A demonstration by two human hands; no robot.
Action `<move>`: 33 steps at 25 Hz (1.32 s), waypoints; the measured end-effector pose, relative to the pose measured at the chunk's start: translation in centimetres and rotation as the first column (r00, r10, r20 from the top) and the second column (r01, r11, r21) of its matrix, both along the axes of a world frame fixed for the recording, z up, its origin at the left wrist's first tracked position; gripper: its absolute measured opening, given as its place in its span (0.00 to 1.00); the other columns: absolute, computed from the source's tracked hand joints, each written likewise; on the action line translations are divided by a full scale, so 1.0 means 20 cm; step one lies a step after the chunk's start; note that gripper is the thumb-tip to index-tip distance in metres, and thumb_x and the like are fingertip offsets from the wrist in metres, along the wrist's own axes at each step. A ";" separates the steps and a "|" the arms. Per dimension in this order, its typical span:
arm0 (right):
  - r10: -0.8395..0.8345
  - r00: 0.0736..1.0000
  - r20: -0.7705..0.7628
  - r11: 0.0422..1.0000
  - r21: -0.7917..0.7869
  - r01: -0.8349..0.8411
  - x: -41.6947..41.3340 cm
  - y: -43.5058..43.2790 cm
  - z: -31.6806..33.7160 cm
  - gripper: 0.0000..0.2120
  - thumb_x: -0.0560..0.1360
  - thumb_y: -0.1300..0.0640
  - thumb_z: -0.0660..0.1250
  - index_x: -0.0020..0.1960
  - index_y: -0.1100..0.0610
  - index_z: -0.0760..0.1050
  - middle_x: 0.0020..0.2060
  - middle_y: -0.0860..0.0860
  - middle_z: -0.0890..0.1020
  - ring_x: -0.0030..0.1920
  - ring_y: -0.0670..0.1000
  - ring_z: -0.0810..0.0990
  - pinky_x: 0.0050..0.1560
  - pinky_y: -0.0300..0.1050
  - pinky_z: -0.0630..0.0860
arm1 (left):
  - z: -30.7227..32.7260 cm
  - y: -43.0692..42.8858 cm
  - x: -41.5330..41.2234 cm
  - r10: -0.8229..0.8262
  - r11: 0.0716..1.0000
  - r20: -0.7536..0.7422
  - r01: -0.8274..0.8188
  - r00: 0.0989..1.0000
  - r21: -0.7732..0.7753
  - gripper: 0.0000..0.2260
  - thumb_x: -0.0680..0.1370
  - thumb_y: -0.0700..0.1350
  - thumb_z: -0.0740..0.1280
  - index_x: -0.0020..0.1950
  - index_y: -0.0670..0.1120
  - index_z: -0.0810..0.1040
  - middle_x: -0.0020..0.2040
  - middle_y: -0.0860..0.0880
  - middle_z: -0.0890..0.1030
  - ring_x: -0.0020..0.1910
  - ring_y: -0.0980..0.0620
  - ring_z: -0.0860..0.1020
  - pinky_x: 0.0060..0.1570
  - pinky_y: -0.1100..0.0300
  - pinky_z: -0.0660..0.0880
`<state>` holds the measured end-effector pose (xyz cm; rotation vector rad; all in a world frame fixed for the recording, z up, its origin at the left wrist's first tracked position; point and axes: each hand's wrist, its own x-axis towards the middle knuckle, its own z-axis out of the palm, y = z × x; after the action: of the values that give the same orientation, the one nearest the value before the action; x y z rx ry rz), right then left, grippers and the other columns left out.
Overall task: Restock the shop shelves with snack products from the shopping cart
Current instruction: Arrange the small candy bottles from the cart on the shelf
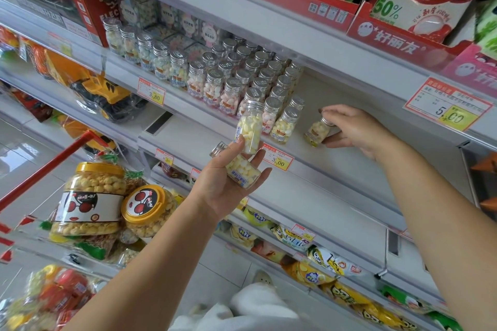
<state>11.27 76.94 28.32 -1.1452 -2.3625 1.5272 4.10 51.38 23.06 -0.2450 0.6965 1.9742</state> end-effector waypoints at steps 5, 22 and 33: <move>-0.078 0.986 -0.147 0.991 -0.122 0.060 -0.11 0.04 -0.01 0.08 0.78 0.54 0.67 0.55 0.55 0.77 0.44 0.51 0.79 0.44 0.51 0.80 0.50 0.50 0.82 | -0.01 0.00 0.01 -0.024 1.000 -0.005 0.024 1.000 -0.005 0.24 0.71 0.45 0.72 0.66 0.43 0.77 0.59 0.43 0.82 0.56 0.47 0.83 0.55 0.44 0.80; -0.116 0.983 -0.146 0.977 0.161 0.139 -0.31 0.00 -0.04 0.11 0.80 0.45 0.60 0.51 0.51 0.76 0.45 0.50 0.80 0.47 0.54 0.80 0.55 0.54 0.79 | -0.01 0.01 0.01 -0.162 0.986 -0.052 0.159 0.985 -0.055 0.25 0.70 0.46 0.73 0.66 0.44 0.78 0.56 0.46 0.83 0.44 0.52 0.83 0.48 0.51 0.82; 0.194 0.936 -0.294 0.975 -0.048 -0.217 0.09 -0.38 0.08 0.14 0.70 0.48 0.69 0.53 0.52 0.79 0.36 0.47 0.83 0.33 0.49 0.78 0.28 0.40 0.71 | 0.05 0.08 0.07 -0.395 0.918 -0.201 0.374 0.897 -0.135 0.23 0.70 0.52 0.72 0.63 0.45 0.79 0.55 0.46 0.85 0.41 0.54 0.80 0.48 0.53 0.80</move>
<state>13.00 69.44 29.91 -0.6463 -2.2965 1.7319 5.55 53.06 23.96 0.0626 0.9094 1.6022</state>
